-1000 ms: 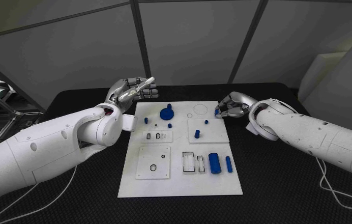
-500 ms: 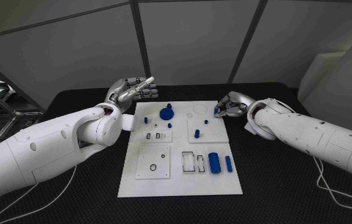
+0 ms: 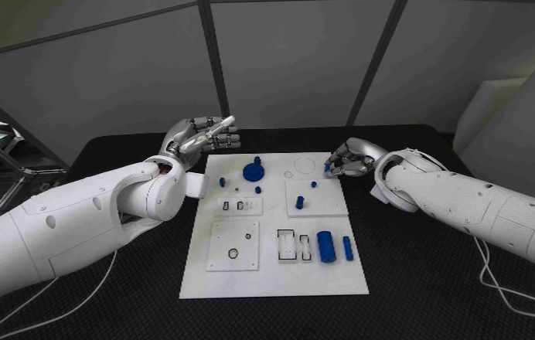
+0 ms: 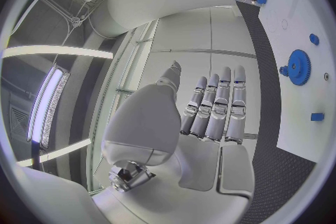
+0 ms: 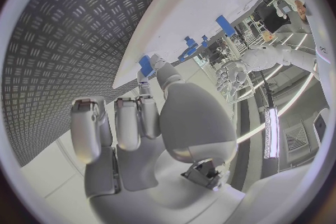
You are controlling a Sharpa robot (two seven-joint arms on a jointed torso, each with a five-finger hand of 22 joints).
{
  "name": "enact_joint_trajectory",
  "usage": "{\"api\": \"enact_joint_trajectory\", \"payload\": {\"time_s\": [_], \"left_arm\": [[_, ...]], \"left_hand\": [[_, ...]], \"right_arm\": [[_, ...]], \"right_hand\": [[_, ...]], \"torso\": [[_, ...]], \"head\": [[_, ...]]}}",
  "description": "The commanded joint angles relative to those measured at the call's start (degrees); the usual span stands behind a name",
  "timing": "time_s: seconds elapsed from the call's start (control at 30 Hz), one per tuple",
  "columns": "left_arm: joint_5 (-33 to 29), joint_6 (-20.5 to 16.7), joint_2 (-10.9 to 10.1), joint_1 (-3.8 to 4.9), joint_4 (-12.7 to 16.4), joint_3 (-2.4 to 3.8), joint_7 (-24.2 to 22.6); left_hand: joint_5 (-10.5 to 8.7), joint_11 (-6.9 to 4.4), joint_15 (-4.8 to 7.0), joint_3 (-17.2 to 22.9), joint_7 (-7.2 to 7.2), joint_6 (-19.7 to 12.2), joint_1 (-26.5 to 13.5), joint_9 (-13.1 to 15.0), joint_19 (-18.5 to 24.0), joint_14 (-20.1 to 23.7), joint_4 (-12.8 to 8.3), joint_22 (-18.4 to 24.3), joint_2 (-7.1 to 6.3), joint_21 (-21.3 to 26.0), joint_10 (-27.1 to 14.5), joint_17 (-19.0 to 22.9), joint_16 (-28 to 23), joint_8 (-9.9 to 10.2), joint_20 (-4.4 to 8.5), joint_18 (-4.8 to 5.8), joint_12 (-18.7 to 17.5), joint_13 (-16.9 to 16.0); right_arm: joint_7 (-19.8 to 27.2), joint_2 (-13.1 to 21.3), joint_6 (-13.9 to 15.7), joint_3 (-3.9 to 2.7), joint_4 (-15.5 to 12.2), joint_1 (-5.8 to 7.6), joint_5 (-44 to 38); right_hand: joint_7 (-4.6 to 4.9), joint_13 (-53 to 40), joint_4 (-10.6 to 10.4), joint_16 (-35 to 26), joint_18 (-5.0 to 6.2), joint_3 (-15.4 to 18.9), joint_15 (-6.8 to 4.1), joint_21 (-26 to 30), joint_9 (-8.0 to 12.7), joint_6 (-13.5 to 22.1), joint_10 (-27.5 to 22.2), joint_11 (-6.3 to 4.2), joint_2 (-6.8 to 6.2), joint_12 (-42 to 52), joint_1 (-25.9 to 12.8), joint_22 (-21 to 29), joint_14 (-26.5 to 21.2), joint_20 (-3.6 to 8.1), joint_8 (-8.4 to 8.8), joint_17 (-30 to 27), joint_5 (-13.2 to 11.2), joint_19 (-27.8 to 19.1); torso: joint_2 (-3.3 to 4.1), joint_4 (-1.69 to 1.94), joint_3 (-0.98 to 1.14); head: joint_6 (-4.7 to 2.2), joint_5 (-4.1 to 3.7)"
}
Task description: Assemble the parts on the task board
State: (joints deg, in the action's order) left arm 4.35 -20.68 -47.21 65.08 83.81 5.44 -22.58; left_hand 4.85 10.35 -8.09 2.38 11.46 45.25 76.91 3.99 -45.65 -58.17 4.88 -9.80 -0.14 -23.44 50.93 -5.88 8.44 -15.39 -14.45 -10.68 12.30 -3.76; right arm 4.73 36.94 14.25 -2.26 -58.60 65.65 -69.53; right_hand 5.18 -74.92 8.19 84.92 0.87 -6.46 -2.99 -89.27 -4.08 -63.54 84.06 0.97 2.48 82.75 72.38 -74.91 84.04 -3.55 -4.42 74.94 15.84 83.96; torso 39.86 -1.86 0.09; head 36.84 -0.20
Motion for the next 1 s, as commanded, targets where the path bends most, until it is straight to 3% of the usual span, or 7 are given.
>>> {"api": "enact_joint_trajectory", "payload": {"time_s": [0.03,0.2,0.33,0.63,0.73,0.83,1.0], "left_arm": [[0.2,0.6,0.0,0.08,0.0,0.05,-0.2],[0.2,0.6,-0.4,0.08,0.1,0.05,-0.3],[0.2,0.6,-0.6,0.09,0.2,0.05,-0.3],[0.2,0.8,-0.4,0.10,-0.2,0.05,0.0],[0.2,0.8,-0.4,0.10,-0.3,0.05,0.2],[0.2,0.7,-0.2,0.11,-0.4,0.05,0.4],[0.2,0.5,0.0,0.11,-0.5,0.05,0.8]], "left_hand": [[0.00,0.25,-0.41,0.1,1.00,0.2,0.2,-0.1,0.3,-0.1,-0.4,0.1,0.44,-0.1,0.2,-0.1,-0.2,0.2,-0.05,0.39,-0.2,0.1],[0.32,0.24,-0.41,0.2,0.98,0.2,0.4,-0.1,0.3,-0.1,-0.7,0.1,0.60,-0.1,0.3,-0.1,-0.3,0.3,-0.05,0.38,-0.3,0.1],[3.30,0.17,-0.35,0.3,0.88,0.5,0.7,-0.1,0.4,-0.3,-1.6,0.2,0.94,-0.2,0.5,-0.2,-0.7,0.6,-0.07,0.36,-0.8,0.0],[24.67,0.03,-0.15,3.4,0.67,1.4,0.9,-0.2,0.4,-1.1,-4.1,0.4,0.42,-0.9,1.6,-0.5,-2.0,2.0,0.29,0.38,-2.3,0.1],[23.51,0.00,-0.16,3.9,0.68,1.5,0.4,-0.1,0.5,-1.2,-4.2,0.3,0.10,-1.1,1.8,-0.5,-2.1,2.2,0.29,0.42,-2.5,0.1],[16.85,0.03,-0.21,4.2,0.70,1.8,-0.6,-0.1,0.6,-1.4,-4.3,0.4,-0.06,-1.2,2.0,-0.6,-2.4,2.5,0.21,0.43,-2.9,0.0],[15.67,0.05,-0.20,4.4,0.72,1.8,-0.7,-0.1,0.6,-1.4,-4.5,0.4,-0.04,-1.3,2.1,-0.7,-2.5,2.6,0.19,0.41,-3.0,0.0]], "right_arm": [[0.2,0.5,3.2,-0.05,-1.3,0.10,1.4],[-0.4,2.2,4.8,-0.09,-5.3,0.13,2.9],[-1.7,3.6,5.8,-0.37,-9.8,0.19,3.5],[-5.4,3.3,6.5,-1.34,-18.3,0.24,1.9],[-6.5,2.1,6.2,-1.39,-19.5,0.24,0.3],[-7.9,0.3,6.0,-1.41,-20.3,0.24,-2.1],[-10.6,-3.2,5.2,-1.37,-20.2,0.25,-6.0]], "right_hand": [[-0.08,-7.5,0.2,0.3,-0.69,-0.6,-0.41,-0.4,-0.3,-0.6,1.6,-0.46,1.57,0.3,0.3,-14.4,3.8,0.39,0.03,4.4,0.7,5.6],[-0.08,-7.6,0.4,0.4,-0.74,-0.7,-0.43,-0.5,-0.3,-0.7,1.6,-0.47,1.53,0.4,0.1,-14.6,3.8,0.43,0.13,4.5,1.1,5.7],[-0.08,-7.7,0.4,0.4,-0.76,-0.6,-0.43,-0.5,-0.3,-0.8,1.6,-0.46,1.30,0.4,-0.1,-14.6,3.8,0.45,0.18,4.6,1.2,5.8],[-0.09,-7.6,0.4,0.4,-0.76,-0.5,-0.44,-0.5,-0.3,-0.9,1.6,-0.46,1.06,0.4,-0.7,-14.6,3.8,0.47,0.29,4.5,1.1,5.8],[-0.09,-7.6,0.4,0.4,-0.76,-0.5,-0.44,-0.5,-0.3,-0.9,1.6,-0.46,1.06,0.4,-0.7,-14.6,3.8,0.47,0.29,4.5,1.1,5.8],[-0.09,-7.6,0.4,0.4,-0.76,-0.5,-0.44,-0.5,-0.3,-0.9,1.6,-0.46,1.06,0.4,-0.7,-14.6,3.8,0.47,0.29,4.5,1.1,5.8],[-0.10,-7.7,0.5,0.4,-0.76,-0.5,-0.44,-0.5,-0.3,-1.0,1.7,-0.47,1.04,0.5,-0.7,-14.7,3.8,0.47,0.31,4.6,1.1,5.8]], "torso": [[-0.07,-0.05,0.01],[-0.15,-0.16,-0.07],[-0.25,-0.21,-0.13],[-0.74,-0.10,-0.34],[-0.83,0.00,-0.36],[-0.87,0.10,-0.40],[-0.83,0.10,-0.43]], "head": [[-0.03,0.07],[-0.14,-0.04],[-0.17,-0.04],[0.26,0.78],[0.39,1.05],[0.62,1.32],[0.83,1.92]]}}
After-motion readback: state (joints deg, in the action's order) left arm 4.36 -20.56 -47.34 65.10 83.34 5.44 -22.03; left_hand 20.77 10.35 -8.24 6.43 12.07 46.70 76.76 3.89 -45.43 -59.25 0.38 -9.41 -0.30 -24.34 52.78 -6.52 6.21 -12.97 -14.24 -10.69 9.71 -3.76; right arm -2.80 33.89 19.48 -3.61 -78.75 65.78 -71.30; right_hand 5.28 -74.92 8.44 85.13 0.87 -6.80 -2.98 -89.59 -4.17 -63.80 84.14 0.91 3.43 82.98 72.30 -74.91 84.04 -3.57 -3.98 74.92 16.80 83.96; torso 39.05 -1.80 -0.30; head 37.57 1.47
